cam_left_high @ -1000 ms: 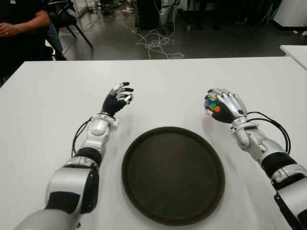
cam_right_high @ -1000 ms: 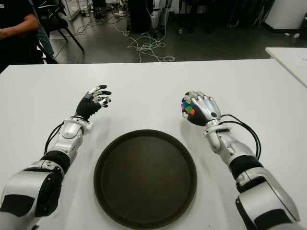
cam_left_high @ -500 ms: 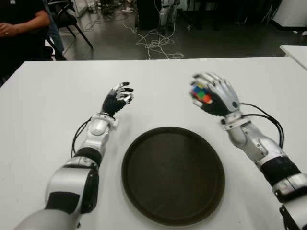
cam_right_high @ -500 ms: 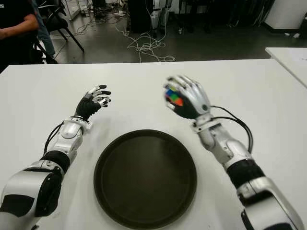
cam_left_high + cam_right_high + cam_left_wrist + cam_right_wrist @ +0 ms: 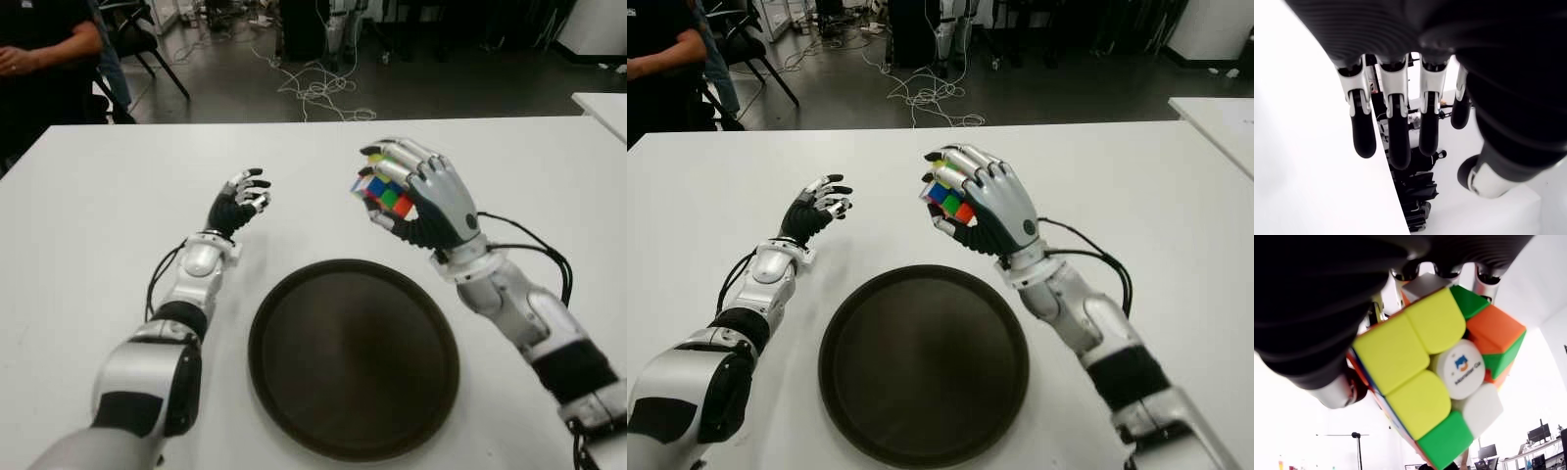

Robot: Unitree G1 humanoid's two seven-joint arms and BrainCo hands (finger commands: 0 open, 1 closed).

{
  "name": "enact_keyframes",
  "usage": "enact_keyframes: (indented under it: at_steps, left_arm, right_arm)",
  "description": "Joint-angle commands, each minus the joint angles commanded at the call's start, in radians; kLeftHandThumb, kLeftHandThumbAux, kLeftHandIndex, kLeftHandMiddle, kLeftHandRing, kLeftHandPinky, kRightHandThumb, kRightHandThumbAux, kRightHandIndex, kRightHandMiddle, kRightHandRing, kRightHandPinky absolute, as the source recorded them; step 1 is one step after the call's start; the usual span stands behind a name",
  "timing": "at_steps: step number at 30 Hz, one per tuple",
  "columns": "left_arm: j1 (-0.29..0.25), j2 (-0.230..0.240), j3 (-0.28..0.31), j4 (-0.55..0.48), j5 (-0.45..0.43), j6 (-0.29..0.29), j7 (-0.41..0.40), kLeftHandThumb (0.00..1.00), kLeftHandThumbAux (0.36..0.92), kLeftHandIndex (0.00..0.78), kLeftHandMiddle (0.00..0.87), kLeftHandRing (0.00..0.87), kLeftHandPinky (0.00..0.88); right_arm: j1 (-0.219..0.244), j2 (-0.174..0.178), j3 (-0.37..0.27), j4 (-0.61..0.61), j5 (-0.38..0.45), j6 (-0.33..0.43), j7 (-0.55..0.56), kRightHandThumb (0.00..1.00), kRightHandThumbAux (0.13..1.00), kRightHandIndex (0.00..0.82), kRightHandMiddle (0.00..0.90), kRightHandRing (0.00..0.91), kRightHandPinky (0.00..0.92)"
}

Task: Pick up the Rubik's Cube and put it in the plate

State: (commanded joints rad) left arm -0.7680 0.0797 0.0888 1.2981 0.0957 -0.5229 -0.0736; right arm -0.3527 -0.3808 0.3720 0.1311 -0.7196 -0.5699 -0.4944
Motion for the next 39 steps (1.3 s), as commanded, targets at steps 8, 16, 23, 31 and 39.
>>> enact_keyframes:
  at_steps: [8,16,23,31,39]
  left_arm:
    - [0.001,-0.003,0.001,-0.001,0.001,-0.005,-0.003,0.318,0.709,0.189,0.289,0.334,0.373]
    - [0.002,-0.006,0.003,-0.001,0.001,-0.004,-0.001,0.317,0.713,0.191,0.287,0.332,0.366]
    - [0.003,-0.009,0.004,-0.003,-0.001,-0.008,-0.004,0.323,0.715,0.184,0.278,0.322,0.362]
    - [0.003,-0.009,0.000,-0.003,0.004,-0.003,0.003,0.299,0.707,0.174,0.274,0.321,0.361]
    - [0.005,-0.010,0.000,-0.004,0.004,-0.013,0.003,0.286,0.691,0.181,0.279,0.325,0.367]
  right_arm:
    - [0.044,0.053,0.051,0.016,0.040,-0.066,0.107,0.943,0.668,0.377,0.472,0.545,0.735]
    - [0.032,0.065,0.085,0.049,0.171,-0.109,0.326,0.943,0.667,0.373,0.491,0.552,0.727]
    - [0.036,0.083,0.103,0.070,0.334,-0.104,0.534,0.943,0.666,0.372,0.506,0.557,0.713]
    - [0.042,0.100,0.072,0.083,0.326,-0.055,0.602,0.944,0.666,0.369,0.514,0.561,0.673]
    - [0.054,0.108,0.058,0.074,0.296,0.008,0.618,0.938,0.672,0.355,0.501,0.556,0.611]
